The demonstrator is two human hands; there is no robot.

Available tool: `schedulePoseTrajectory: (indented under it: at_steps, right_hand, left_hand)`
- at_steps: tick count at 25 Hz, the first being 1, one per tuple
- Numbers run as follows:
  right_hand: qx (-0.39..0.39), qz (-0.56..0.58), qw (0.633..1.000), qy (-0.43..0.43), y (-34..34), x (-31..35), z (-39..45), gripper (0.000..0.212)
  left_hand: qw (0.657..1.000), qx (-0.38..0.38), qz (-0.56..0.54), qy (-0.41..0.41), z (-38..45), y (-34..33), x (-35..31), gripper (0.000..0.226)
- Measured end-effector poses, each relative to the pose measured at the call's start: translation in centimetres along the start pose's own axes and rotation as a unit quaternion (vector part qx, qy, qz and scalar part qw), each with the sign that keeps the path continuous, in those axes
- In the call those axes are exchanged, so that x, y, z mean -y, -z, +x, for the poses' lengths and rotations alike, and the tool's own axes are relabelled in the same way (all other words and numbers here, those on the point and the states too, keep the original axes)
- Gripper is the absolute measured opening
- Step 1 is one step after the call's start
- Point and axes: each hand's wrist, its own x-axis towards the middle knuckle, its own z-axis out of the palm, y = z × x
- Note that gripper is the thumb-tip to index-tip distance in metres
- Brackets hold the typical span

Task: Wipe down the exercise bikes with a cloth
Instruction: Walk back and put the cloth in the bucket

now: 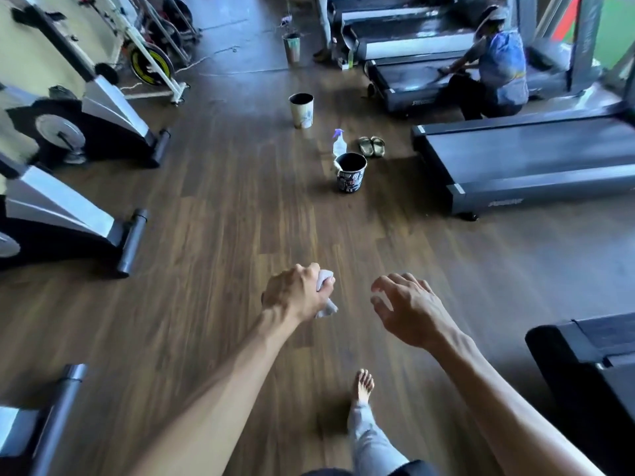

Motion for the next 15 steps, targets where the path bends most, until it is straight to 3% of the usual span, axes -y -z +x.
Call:
schedulePoseTrajectory:
  at_steps: [7,15]
  right_hand:
    - [0.0,-0.008,1.0,0.012,5.6,-9.3,21.8,0.027]
    - [0.001,0.003,1.0,0.01,7.5,-18.2,47.4,0.024]
  left_hand:
    - [0.999,0.009,-0.023,0.027,22.5,2.5,-1.5,0.039]
    - [0.999,-0.002,-0.028,0.026,50.5,2.6,-0.9,0.033]
